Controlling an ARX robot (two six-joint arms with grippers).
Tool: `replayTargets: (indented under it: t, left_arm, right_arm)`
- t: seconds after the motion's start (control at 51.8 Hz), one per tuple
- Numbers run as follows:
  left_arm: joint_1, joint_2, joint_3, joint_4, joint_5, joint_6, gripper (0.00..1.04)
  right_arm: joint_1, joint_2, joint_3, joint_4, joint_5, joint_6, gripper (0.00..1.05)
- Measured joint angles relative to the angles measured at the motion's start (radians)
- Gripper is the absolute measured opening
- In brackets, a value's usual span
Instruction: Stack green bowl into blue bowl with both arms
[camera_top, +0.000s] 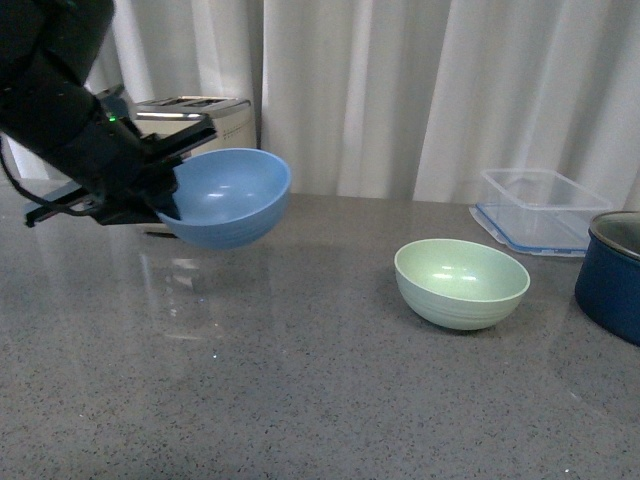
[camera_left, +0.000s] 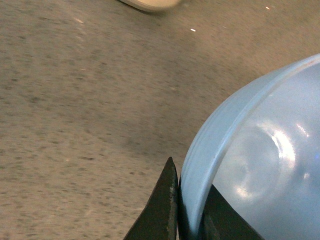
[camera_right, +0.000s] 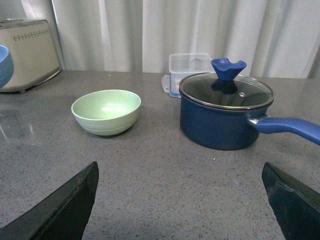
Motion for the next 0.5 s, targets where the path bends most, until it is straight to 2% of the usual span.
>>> replayTargets:
  t: [0.154, 0.502]
  left_arm:
    - [-0.092, 0.06, 0.062, -0.023, -0.031, -0.006, 0.04]
    - [-0.152, 0.166, 0.097, -0.048, -0.051, -0.018, 0.04]
  right_arm:
    - [0.0, 0.0, 0.0, 0.0, 0.0, 0.0, 0.95]
    - [0.0, 0.0, 0.0, 0.0, 0.0, 0.0, 0.95]
